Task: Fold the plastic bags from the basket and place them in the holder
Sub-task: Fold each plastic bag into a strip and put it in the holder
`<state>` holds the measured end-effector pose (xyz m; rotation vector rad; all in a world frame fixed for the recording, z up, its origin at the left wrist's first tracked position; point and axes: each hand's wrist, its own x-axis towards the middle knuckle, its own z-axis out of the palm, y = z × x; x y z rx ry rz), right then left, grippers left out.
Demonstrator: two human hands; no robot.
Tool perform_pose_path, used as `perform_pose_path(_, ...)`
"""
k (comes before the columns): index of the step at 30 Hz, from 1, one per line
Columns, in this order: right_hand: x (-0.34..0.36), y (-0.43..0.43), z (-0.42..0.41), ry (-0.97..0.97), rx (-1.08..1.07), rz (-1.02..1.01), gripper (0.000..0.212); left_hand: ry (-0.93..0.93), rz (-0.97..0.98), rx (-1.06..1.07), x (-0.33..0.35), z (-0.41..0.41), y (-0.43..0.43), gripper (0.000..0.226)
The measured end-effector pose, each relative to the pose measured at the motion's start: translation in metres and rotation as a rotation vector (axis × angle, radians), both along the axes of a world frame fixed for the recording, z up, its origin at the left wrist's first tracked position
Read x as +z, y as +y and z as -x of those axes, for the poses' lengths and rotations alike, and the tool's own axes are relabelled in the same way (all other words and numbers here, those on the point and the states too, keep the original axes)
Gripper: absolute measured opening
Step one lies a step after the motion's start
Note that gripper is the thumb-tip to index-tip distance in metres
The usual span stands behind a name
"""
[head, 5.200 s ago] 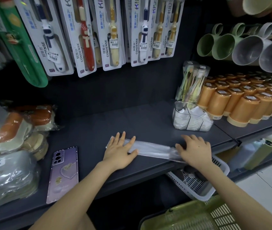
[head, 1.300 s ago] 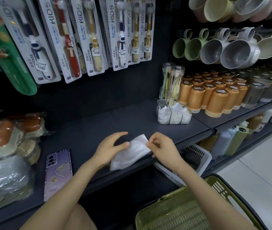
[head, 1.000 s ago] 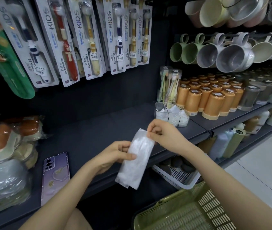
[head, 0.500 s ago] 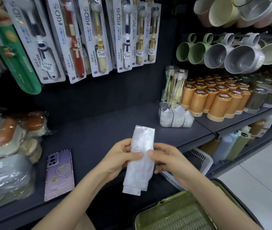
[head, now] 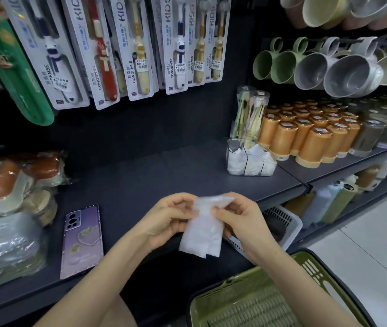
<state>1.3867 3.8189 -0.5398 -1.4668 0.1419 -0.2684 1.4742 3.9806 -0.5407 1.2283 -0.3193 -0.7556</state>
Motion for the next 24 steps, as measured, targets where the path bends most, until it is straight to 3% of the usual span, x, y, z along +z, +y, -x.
perform_pose_path(2,0.001,-0.003,0.000,-0.053,-0.003,0.063,0.027,0.045,0.035,-0.022,0.003,-0.003,-0.001,0.018)
perform_pose_path(5,0.002,-0.009,-0.002,-0.194,-0.017,0.235,0.028,0.130,0.024,-0.096,0.006,-0.006,-0.002,0.037)
perform_pose_path(9,-0.001,-0.022,-0.007,-0.364,-0.027,0.566,0.031,-0.093,-0.127,-0.188,0.009,-0.007,-0.010,0.031)
perform_pose_path(11,0.003,-0.035,-0.006,-0.303,0.057,0.515,0.028,-0.223,-0.178,-0.152,0.009,-0.011,-0.016,0.034)
perform_pose_path(15,0.010,-0.062,-0.007,-0.054,0.175,0.206,0.033,-0.483,-0.281,-0.095,0.013,-0.020,-0.031,0.035)
perform_pose_path(20,0.001,-0.070,-0.022,0.008,-0.071,0.526,0.006,-0.709,-0.358,-0.095,0.010,-0.033,-0.059,0.030)
perform_pose_path(24,-0.006,-0.087,-0.027,-0.017,-0.169,0.516,0.014,-0.747,-0.389,-0.128,-0.002,-0.053,-0.078,0.032)
